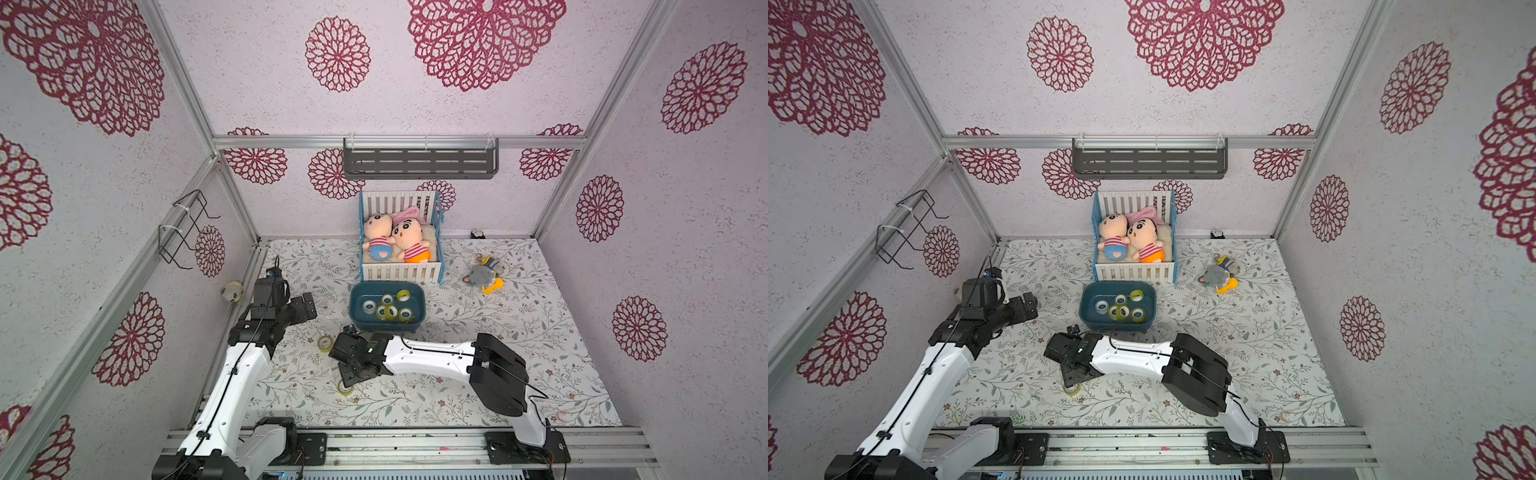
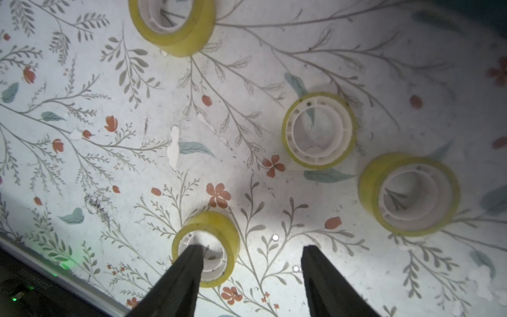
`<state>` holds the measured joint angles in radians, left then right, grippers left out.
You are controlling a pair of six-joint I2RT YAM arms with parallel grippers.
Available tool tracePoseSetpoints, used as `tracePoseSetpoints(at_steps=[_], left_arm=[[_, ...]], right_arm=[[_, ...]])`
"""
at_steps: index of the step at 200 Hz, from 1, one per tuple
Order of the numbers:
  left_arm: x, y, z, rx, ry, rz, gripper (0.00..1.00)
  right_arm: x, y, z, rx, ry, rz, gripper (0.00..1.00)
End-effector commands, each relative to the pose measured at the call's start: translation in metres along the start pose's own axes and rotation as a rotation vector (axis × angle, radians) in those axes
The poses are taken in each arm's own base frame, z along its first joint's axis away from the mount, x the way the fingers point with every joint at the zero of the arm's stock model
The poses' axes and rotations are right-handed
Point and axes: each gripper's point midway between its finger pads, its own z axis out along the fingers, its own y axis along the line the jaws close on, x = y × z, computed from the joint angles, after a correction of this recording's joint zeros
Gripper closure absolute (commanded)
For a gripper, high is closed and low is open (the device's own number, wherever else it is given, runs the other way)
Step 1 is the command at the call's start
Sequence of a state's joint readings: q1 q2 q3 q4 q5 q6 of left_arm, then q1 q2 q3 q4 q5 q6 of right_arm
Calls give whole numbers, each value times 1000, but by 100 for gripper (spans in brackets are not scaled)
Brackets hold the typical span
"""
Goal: Put the transparent tape into the storage box
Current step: Pick up the tape at the center of the board.
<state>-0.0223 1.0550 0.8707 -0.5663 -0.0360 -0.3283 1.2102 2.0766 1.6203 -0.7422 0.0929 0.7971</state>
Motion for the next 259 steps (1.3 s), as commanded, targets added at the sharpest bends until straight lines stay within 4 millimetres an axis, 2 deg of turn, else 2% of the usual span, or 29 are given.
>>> tracePoseSetpoints(at_steps=[1, 60, 90, 210, 244, 259], left_arm=[[-11, 0, -7, 2, -34, 4, 3], [-11, 0, -7, 2, -34, 4, 3], [-11, 0, -7, 3, -32, 4, 3], [-11, 0, -7, 2, -36, 6, 3], [-11, 0, -8, 1, -37, 6, 3], [-12, 1, -8, 0, -39, 7, 3]], right_arm=[[-4, 9, -5, -34, -11, -15, 35], [7, 12, 4, -50, 28, -34, 35], [17, 3, 13, -5, 55, -39, 35], [26, -15, 31, 122, 110, -31, 36], [23, -14, 31, 138, 102, -31, 45], [22, -11, 30, 130, 97, -35, 58]])
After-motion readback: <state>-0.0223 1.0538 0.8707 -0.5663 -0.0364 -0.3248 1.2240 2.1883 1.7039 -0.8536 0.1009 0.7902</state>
